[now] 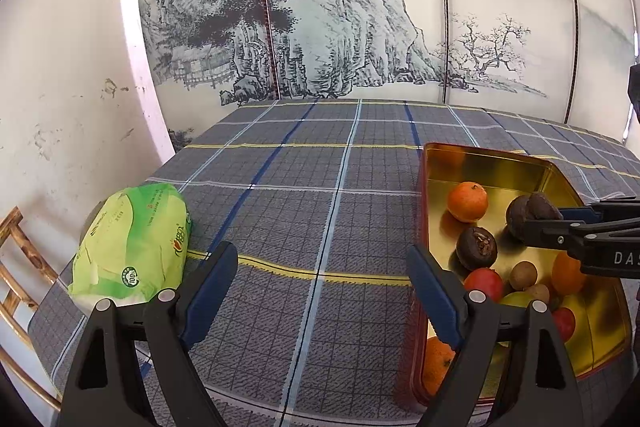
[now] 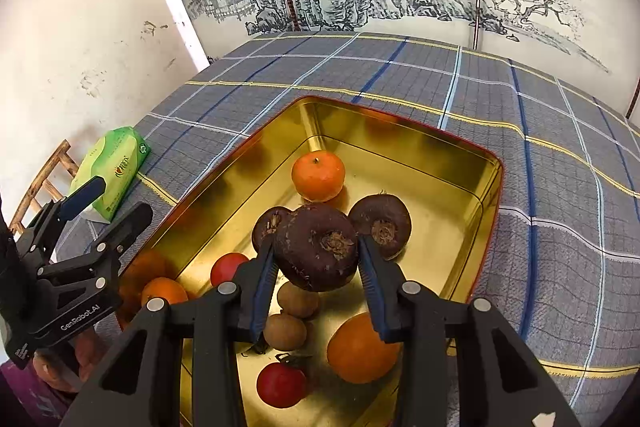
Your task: Organize fruits
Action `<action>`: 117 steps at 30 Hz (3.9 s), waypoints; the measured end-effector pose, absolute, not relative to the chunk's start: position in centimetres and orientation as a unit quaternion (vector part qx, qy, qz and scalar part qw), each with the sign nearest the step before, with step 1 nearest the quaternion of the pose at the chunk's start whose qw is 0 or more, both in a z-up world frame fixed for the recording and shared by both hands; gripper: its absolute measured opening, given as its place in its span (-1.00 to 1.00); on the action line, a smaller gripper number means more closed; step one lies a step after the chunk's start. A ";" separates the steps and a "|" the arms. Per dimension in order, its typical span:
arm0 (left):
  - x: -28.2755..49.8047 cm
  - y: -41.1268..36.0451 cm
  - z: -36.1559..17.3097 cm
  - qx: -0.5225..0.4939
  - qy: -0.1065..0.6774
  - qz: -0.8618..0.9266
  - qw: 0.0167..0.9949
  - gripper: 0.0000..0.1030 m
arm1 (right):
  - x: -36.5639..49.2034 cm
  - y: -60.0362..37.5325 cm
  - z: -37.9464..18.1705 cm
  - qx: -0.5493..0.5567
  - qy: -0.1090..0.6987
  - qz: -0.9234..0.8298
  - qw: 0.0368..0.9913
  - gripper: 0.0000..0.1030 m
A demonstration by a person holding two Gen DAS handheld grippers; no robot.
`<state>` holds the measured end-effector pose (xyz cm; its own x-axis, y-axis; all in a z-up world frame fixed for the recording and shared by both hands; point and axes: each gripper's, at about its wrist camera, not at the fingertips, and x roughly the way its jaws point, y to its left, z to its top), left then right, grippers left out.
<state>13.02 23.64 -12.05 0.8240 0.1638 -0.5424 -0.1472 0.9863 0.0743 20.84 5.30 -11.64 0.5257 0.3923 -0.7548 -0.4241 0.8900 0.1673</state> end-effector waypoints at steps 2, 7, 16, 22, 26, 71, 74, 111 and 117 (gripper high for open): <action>13.0 23.7 -12.0 0.013 0.285 0.082 0.955 0.68 | 20.8 5.5 -11.8 -0.022 0.427 0.233 0.874 -0.28; 12.8 23.8 -12.0 0.013 0.284 0.084 0.955 0.69 | 20.9 6.0 -12.1 -0.035 0.426 0.226 0.875 -0.28; 12.7 23.9 -12.0 0.013 0.283 0.085 0.955 0.69 | 21.2 6.3 -12.0 -0.048 0.424 0.210 0.880 -0.28; 12.8 23.9 -12.0 0.013 0.283 0.084 0.955 0.70 | 21.3 6.6 -11.8 -0.058 0.420 0.203 0.883 -0.26; 12.8 23.9 -12.0 0.014 0.283 0.085 0.955 0.70 | 21.2 6.9 -11.5 -0.063 0.413 0.201 0.886 -0.26; 1.6 15.8 0.0 0.046 0.194 0.122 0.972 1.00 | 5.3 -1.9 -0.1 -0.092 0.250 0.096 0.959 0.18; 2.1 15.9 0.4 0.004 0.220 0.094 0.971 1.00 | 4.8 -3.2 0.3 -0.087 0.248 0.088 0.961 0.18; 1.7 10.7 1.4 -0.012 0.256 0.031 0.966 1.00 | 3.4 -8.3 1.5 -0.055 0.242 0.064 0.967 0.18; 1.8 10.0 1.2 -0.005 0.261 0.016 0.965 1.00 | 3.7 -8.7 1.2 -0.055 0.248 0.062 0.965 0.19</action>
<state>1.78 10.03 1.21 0.8628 0.0273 -0.5047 -0.0329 0.9995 -0.0022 3.71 -8.71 1.16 0.8695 0.0916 -0.4854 -0.1464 0.9863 -0.0761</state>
